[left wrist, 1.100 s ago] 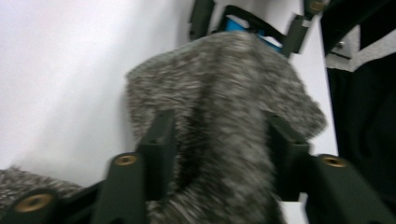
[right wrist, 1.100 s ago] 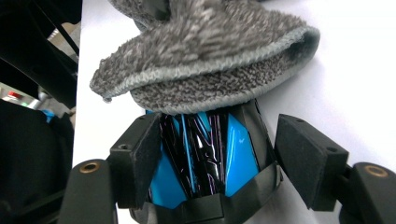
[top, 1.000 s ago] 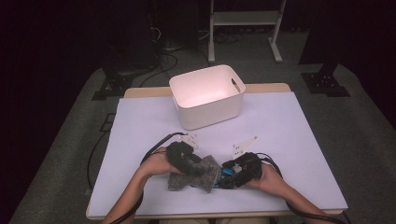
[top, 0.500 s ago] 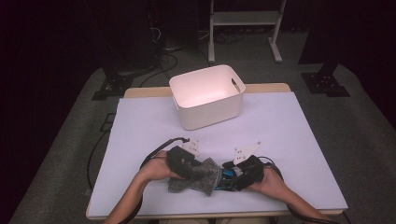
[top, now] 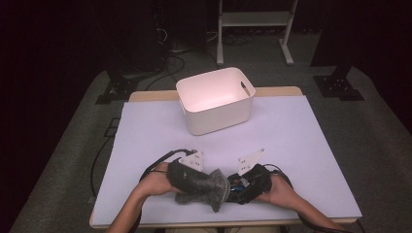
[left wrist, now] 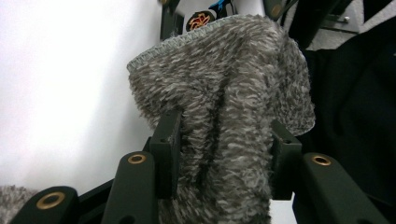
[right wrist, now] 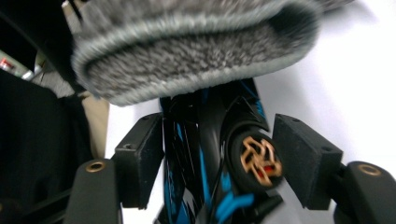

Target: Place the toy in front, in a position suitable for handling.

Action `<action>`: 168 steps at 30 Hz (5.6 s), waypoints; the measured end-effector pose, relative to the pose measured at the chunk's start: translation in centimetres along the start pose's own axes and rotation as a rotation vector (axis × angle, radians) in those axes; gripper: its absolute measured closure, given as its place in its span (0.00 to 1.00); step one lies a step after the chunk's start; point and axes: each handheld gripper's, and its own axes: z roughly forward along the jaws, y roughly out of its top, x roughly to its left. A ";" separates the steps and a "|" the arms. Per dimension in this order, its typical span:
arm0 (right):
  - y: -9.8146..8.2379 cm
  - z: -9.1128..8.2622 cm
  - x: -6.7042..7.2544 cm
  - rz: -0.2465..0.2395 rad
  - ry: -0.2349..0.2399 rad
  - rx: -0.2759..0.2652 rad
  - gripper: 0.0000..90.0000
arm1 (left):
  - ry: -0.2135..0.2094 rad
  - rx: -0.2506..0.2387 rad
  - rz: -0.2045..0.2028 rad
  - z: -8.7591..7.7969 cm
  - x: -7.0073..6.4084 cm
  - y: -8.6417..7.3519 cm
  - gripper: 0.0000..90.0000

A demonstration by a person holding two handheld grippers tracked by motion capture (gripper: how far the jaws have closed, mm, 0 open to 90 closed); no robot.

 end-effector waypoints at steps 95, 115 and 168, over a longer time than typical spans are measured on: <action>-1.0 -0.4 -1.3 -0.024 -0.007 -0.070 0.62 | 0.134 0.110 -0.013 -2.8 2.2 -1.0 0.83; -0.9 -0.2 -1.2 -0.031 -0.016 -0.062 0.62 | -0.034 0.075 0.138 3.3 2.0 6.0 0.82; -1.1 -0.2 -1.7 0.006 0.012 -0.080 0.62 | 0.062 0.080 0.010 -1.5 2.8 0.4 0.81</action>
